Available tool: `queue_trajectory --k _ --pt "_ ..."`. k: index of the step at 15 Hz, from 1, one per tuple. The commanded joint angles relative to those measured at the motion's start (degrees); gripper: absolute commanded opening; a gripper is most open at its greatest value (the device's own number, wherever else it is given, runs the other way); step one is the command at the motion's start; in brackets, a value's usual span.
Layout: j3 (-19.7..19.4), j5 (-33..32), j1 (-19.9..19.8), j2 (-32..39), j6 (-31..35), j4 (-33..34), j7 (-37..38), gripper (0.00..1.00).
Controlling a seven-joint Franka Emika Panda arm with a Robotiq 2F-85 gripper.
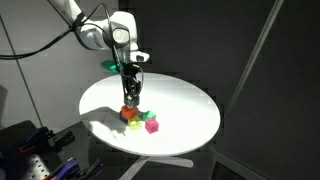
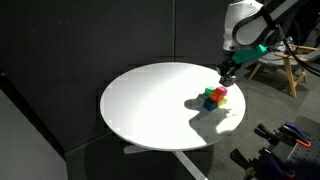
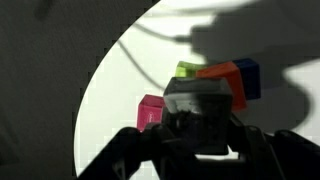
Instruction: Pick up the gray block and put it on the left side of the stacked blocks on the table, move the gray block a little to the right
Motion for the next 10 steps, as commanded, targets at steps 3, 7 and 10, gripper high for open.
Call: queue_trajectory --k 3,7,10 --pt "2.7 -1.0 -0.7 -4.2 1.0 -4.0 0.3 0.26" --pt "4.5 -0.8 -0.4 -4.6 0.9 -4.5 2.2 0.26" --pt "5.8 -0.1 -0.1 -4.0 0.9 -3.9 4.9 0.26"
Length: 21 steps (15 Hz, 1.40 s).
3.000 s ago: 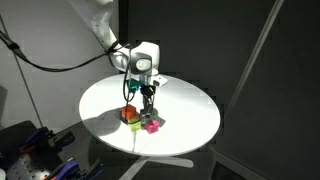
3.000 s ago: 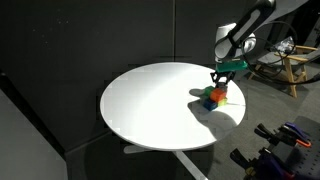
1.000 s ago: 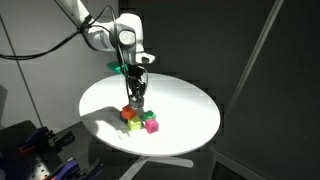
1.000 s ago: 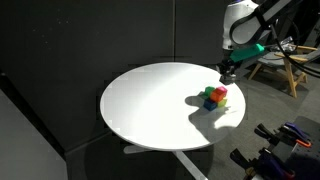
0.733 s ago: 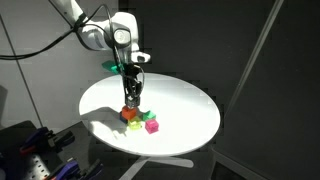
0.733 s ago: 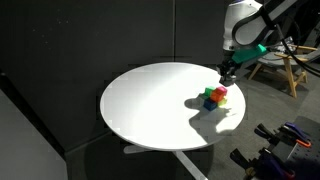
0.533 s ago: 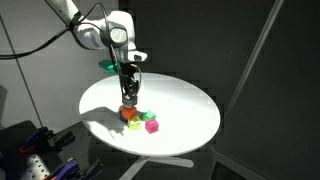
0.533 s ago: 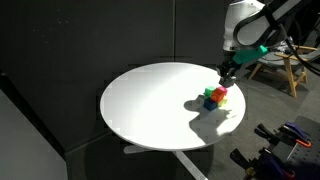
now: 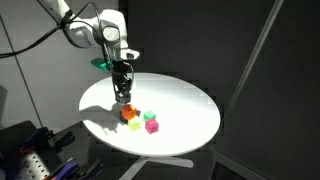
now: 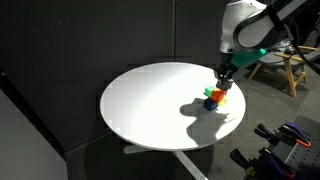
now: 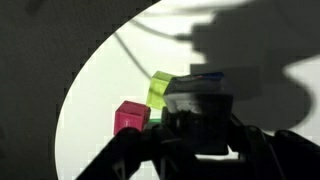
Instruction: Pick up the gray block and put it on the left side of the stacked blocks on the table, move the gray block a little to the right
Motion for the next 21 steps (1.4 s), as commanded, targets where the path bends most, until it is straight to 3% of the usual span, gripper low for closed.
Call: queue_trajectory --k 1,8,9,20,21 --pt "1.5 0.1 0.0 -0.9 0.4 -0.3 4.4 0.26" --pt "3.4 0.4 0.7 0.1 0.5 1.2 13.4 0.26" --pt "3.3 0.1 0.4 0.0 0.2 0.5 11.3 0.51" --pt "3.5 0.1 0.5 0.0 0.2 0.5 12.5 0.51" --pt "3.5 0.3 0.4 0.1 0.1 0.6 12.3 0.26"
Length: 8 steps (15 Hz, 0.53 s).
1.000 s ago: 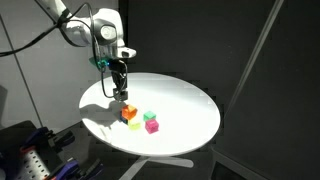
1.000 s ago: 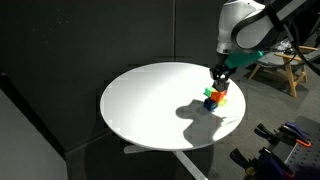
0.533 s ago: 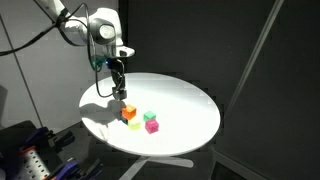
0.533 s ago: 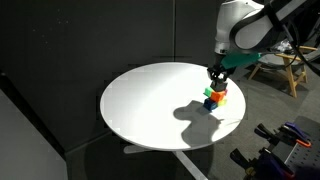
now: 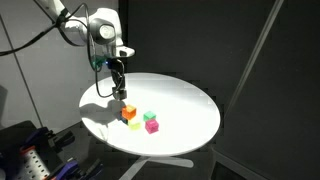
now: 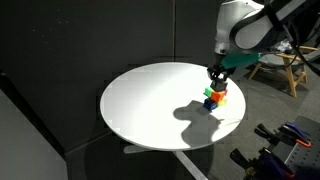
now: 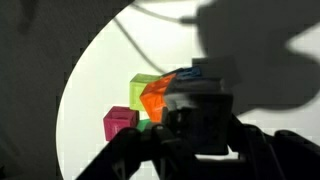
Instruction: Pick up the gray block and put it on the left side of the stacked blocks on the table, move the gray block a little to the right
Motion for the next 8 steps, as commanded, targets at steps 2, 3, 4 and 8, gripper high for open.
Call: queue_trajectory --k 2,3,4,8 --pt "0.2 1.3 -0.1 0.1 -1.0 0.5 -1.2 0.26" --pt "0.3 1.5 -0.1 0.2 -1.3 0.7 -1.4 0.26" --pt "0.4 1.7 0.0 0.2 -1.8 0.8 -1.7 0.26" --pt "0.9 1.5 0.3 0.3 -2.6 1.0 -2.1 0.26"
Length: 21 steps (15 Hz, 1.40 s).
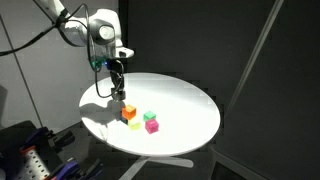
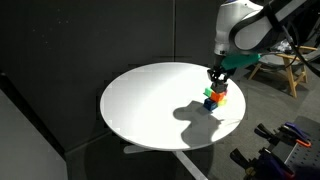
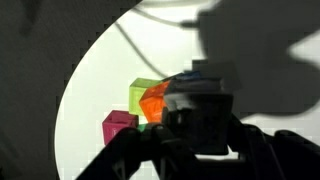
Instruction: Pick up the gray block and put it on the left side of the stacked blocks on the table, move the gray block a little to the right
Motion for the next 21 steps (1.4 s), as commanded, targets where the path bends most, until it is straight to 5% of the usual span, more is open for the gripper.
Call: queue_trajectory --k 1,10,21 --pt "0.7 1.3 0.4 0.1 -2.3 1.2 -1.6 0.26" --pt "2.1 1.5 1.8 3.5 -6.3 5.0 -1.4 0.26" --pt "1.5 0.1 3.7 8.9 -2.9 8.4 -5.0 0.26"
